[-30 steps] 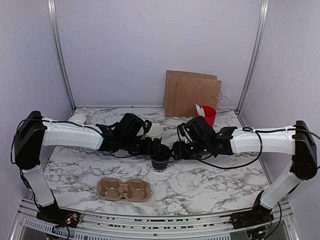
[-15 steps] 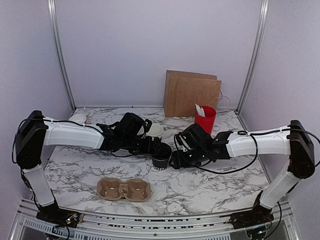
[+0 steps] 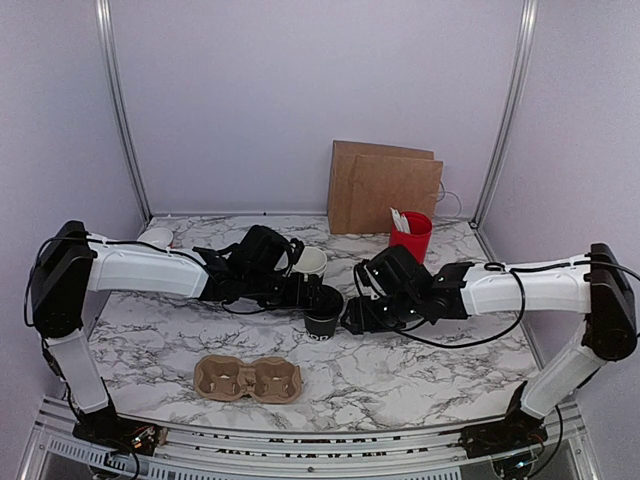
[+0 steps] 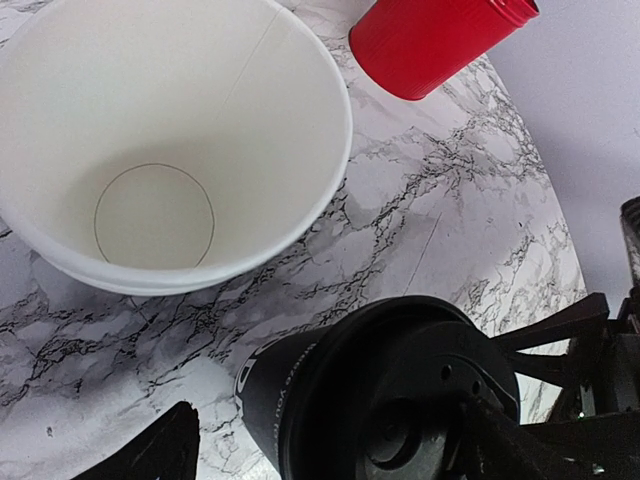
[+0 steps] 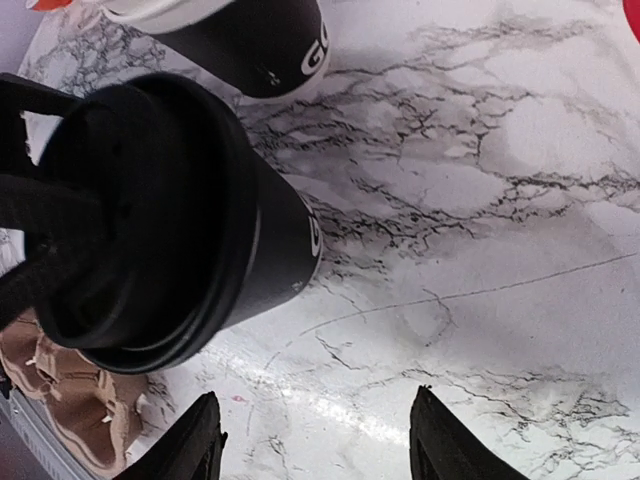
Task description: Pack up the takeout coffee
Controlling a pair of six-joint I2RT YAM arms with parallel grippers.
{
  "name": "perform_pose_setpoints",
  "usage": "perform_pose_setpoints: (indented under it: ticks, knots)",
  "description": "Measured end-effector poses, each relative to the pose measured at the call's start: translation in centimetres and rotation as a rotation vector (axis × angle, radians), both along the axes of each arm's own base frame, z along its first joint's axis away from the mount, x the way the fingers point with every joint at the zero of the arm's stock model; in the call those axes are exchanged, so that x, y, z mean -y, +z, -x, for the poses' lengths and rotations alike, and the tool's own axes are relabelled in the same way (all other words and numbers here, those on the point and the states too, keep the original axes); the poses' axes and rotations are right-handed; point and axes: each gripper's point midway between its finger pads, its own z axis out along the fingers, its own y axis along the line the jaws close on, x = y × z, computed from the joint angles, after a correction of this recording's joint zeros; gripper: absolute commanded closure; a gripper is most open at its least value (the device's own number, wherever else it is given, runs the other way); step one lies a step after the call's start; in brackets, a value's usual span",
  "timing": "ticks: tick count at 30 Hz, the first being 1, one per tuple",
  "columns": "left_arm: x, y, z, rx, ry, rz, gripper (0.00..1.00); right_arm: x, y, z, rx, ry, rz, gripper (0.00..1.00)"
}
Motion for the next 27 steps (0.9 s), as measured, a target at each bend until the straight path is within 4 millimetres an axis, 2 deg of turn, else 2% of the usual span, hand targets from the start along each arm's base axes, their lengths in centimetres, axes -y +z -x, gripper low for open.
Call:
perform_pose_setpoints:
  ticks: [4, 8, 14, 27]
  knots:
    - [0.0, 0.0, 0.0, 0.000, 0.000, 0.000, 0.08, -1.0, 2.6, -1.0, 0.066, -0.011, -0.072, 0.38]
    - [0.0, 0.0, 0.0, 0.000, 0.000, 0.000, 0.08, -1.9, 3.8, -1.9, 0.102, -0.016, -0.110, 0.39]
    - [-0.3, 0.0, -0.4, 0.004, 0.015, -0.002, 0.08, -2.7, 3.8, -2.5, 0.109, -0.018, -0.122, 0.39]
    - [-0.3, 0.0, -0.5, 0.004, 0.017, -0.002, 0.08, -2.6, 3.8, -2.6, 0.112, -0.033, -0.140, 0.40]
